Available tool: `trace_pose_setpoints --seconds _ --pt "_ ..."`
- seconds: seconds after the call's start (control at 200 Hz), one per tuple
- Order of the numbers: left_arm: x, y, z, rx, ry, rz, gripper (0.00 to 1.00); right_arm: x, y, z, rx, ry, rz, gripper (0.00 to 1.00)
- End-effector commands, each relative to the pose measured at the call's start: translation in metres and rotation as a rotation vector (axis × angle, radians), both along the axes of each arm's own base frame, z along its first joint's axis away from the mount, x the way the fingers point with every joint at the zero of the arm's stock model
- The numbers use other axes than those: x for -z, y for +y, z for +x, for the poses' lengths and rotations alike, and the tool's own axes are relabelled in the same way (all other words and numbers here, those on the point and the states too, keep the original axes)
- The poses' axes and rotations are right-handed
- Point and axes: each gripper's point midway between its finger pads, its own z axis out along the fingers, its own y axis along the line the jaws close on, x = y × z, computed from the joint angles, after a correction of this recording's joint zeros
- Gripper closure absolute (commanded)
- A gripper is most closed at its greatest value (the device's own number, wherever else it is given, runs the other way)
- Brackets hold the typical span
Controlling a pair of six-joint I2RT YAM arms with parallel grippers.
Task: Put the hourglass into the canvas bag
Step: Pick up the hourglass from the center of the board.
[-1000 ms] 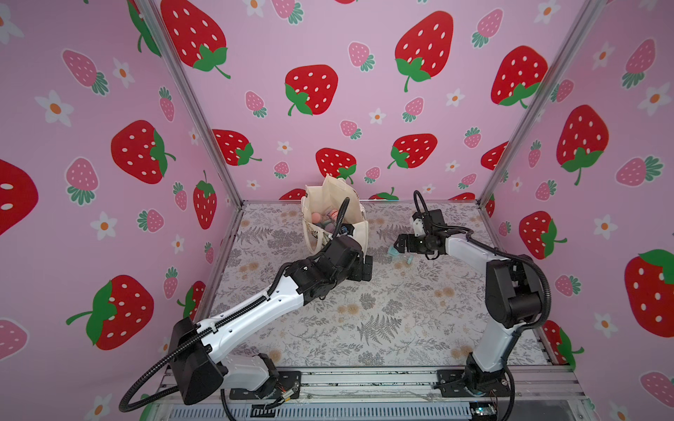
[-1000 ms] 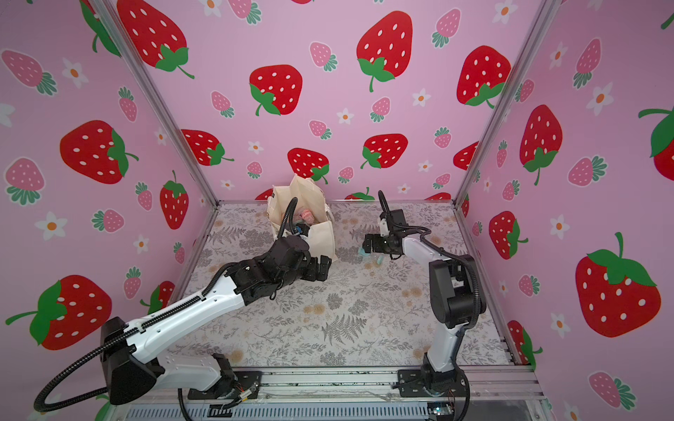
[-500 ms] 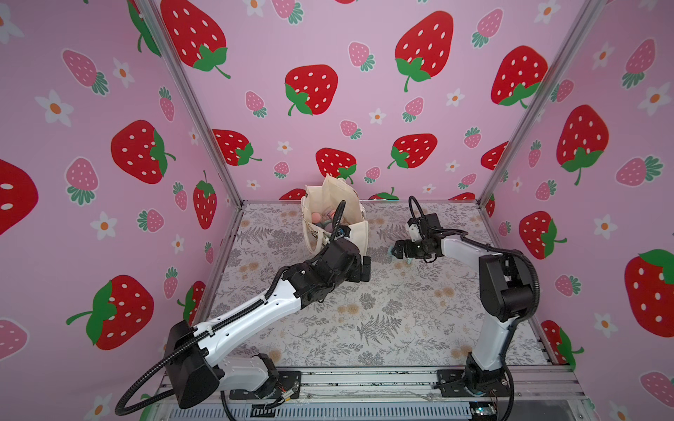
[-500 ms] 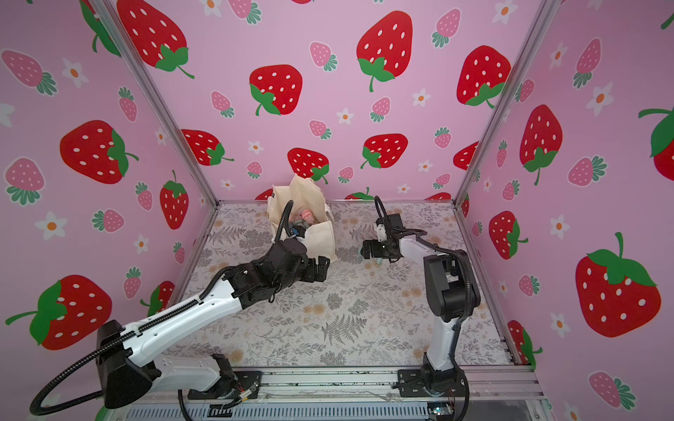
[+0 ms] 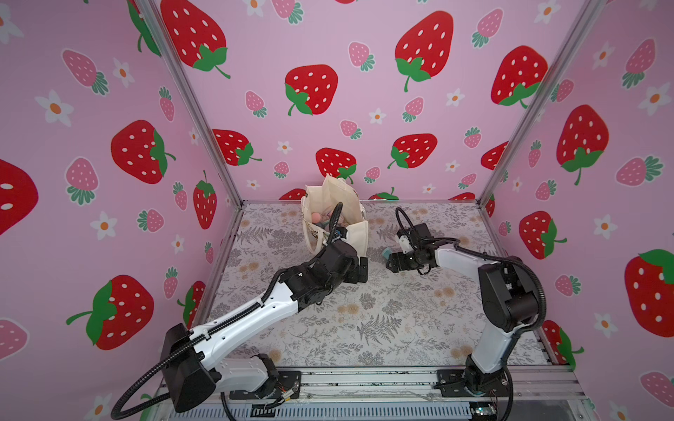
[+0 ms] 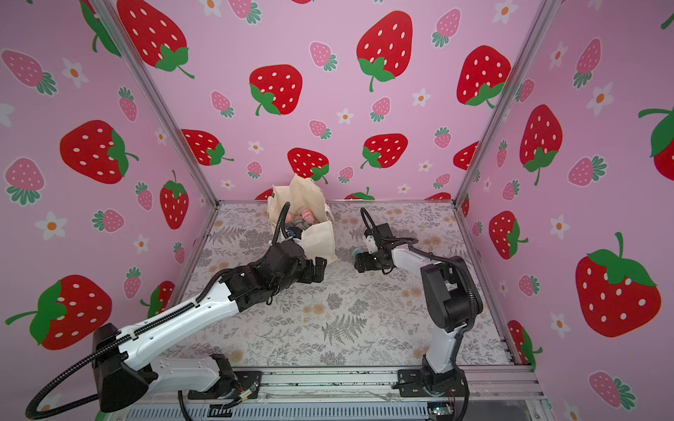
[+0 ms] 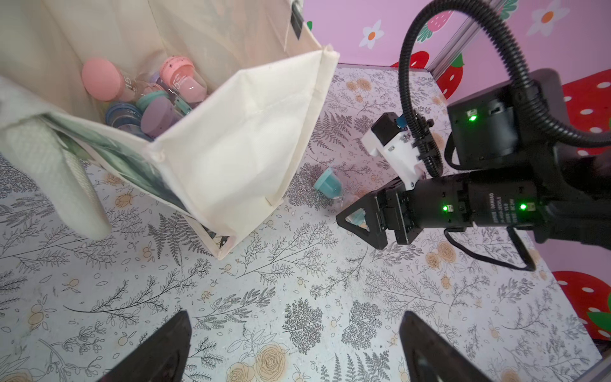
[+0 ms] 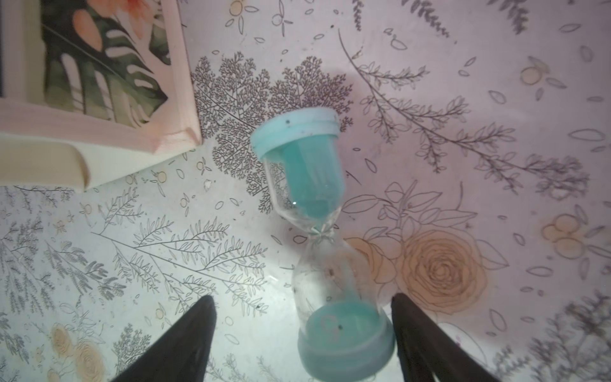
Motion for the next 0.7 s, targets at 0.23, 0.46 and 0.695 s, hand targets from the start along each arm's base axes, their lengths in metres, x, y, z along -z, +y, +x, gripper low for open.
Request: trace_pose_setpoints --seconds 0.23,0.46,0.695 --pt "-0.002 0.012 0.0 -0.048 -0.016 0.01 0.01 0.016 -0.006 -0.008 -0.035 -0.018 -0.172 0.29" --pt "0.001 0.014 0.0 -0.053 -0.014 0.016 0.01 0.023 -0.003 -0.007 -0.047 -0.01 -0.196 0.39" --pt "0.001 0.015 0.001 -0.054 -0.015 0.016 0.01 0.029 -0.001 -0.006 -0.05 -0.002 -0.218 0.45"
